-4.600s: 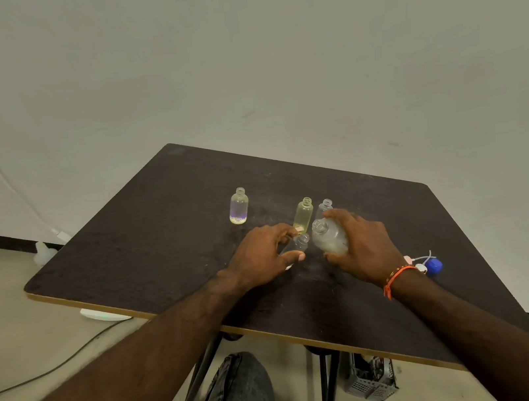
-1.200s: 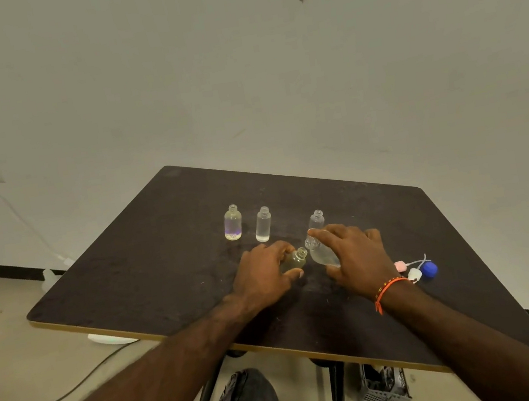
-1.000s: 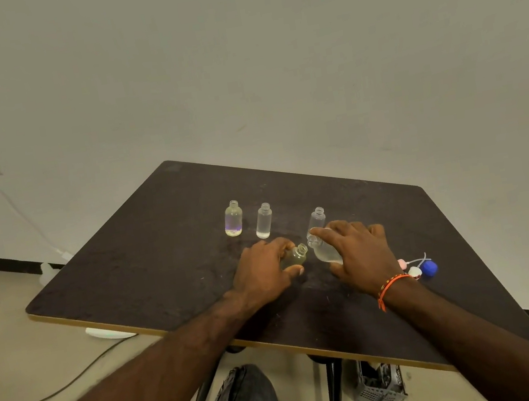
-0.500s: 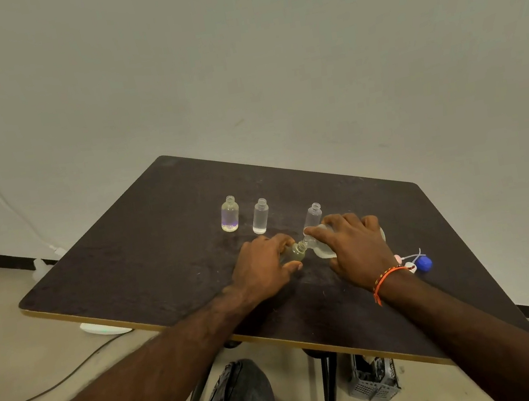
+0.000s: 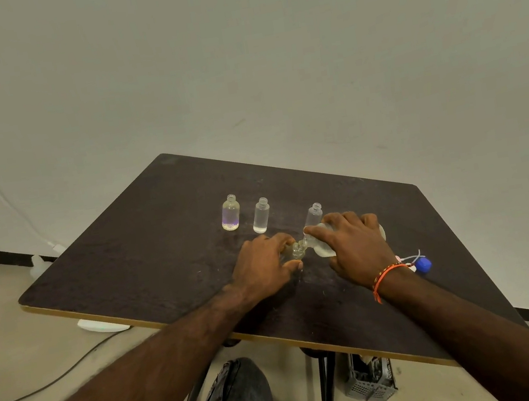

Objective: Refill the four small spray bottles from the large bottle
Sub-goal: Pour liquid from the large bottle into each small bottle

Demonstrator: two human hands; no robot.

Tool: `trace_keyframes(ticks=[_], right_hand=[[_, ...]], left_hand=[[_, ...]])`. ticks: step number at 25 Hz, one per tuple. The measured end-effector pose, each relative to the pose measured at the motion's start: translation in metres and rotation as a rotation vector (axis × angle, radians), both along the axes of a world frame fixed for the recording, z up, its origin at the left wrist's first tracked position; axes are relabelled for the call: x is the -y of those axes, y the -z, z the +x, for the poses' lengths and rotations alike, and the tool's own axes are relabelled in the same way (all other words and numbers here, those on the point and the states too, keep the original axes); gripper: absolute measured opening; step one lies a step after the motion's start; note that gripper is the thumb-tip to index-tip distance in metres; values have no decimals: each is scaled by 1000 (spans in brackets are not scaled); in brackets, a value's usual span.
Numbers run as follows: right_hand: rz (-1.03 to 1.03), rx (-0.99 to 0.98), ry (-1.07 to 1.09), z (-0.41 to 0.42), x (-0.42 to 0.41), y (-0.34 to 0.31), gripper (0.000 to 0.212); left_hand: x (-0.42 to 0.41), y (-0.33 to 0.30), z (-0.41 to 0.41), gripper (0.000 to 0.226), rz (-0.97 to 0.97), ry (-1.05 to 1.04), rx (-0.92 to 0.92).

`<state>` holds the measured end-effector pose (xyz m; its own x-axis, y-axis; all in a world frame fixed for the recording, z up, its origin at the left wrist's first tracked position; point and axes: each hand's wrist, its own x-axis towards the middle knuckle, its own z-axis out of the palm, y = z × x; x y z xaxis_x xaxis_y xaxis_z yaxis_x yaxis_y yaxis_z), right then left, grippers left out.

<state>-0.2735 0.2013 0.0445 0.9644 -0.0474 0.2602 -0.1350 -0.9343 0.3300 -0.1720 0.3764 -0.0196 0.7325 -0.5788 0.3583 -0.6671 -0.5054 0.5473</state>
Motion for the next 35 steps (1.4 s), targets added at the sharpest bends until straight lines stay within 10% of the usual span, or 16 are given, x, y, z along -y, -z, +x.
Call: trace_keyframes(ticks=[35], right_hand=[[-41,-40,-2,2,-4,-8,71]], left_hand=[[-1,4,1,53,-19,1,11]])
